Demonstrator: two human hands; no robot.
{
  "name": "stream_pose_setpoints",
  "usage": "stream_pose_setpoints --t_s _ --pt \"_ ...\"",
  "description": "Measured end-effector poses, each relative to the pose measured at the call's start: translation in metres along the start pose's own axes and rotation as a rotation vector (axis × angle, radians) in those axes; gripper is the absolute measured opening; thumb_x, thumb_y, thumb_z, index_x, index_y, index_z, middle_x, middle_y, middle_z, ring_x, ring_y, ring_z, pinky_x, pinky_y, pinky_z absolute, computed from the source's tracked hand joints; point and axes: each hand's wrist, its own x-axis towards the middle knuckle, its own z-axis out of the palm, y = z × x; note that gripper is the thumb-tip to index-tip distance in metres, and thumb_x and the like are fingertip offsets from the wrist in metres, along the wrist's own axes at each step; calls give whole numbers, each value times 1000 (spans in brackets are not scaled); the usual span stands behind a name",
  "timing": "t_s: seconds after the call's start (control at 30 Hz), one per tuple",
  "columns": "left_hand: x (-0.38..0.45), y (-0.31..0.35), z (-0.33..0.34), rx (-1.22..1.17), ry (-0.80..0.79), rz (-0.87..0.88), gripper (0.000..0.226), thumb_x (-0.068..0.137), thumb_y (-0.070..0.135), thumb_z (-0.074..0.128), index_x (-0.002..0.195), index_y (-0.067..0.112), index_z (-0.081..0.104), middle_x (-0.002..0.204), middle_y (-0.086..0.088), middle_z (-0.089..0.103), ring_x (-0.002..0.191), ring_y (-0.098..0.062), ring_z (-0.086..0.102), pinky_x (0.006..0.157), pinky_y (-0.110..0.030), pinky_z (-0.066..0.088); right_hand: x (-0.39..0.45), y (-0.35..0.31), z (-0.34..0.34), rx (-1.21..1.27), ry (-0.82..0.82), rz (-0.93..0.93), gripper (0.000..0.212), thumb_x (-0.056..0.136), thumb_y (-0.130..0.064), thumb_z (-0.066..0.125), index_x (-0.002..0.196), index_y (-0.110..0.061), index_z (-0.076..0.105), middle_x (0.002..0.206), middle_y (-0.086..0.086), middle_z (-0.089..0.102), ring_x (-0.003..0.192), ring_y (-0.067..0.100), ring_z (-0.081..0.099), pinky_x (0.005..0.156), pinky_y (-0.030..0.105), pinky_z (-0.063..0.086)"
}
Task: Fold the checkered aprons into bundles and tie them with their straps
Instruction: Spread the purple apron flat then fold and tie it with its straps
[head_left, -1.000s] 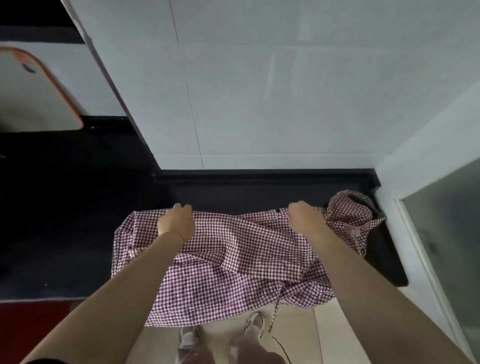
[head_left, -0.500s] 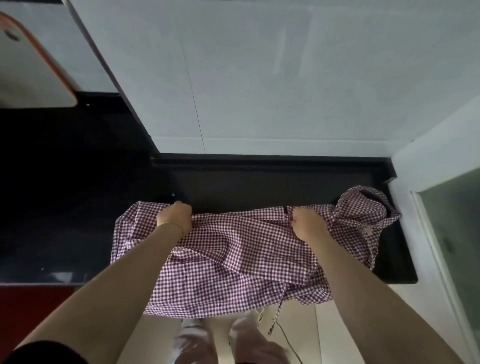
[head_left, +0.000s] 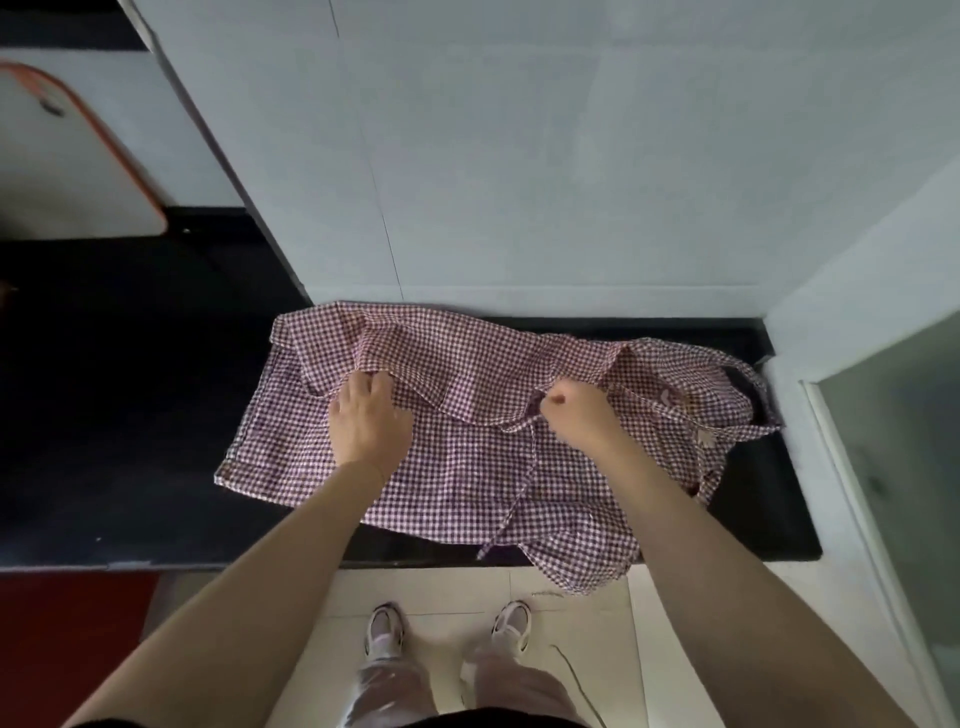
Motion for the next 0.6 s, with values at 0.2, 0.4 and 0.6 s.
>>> stream_pose_setpoints --t_s 0.2,0.4,0.6 --pt "-65 -18 18 -358 -306 -687 33 95 34 50 78 7 59 76 -9 62 65 -22 57 59 -30 46 -52 17 44 -261 -395 110 35 92 -42 62 79 -10 64 71 1 68 61 18 66 70 29 54" --pt "-103 -41 33 -953 -366 -1083 36 98 33 59 86 -1 65 81 -15 68 60 -24 62 35 -22 41 -113 36 85 -387 -153 137 26 91 -38 61 74 -19 58 70 -6 57 69 15 58 66 28 47" --pt "-97 -38 14 -1189 -506 -938 15 101 28 54 106 16 62 97 -7 73 75 -20 69 52 -27 47 -150 33 120 -414 123 108 18 97 -28 58 111 -16 57 94 -2 63 88 17 63 69 24 45"
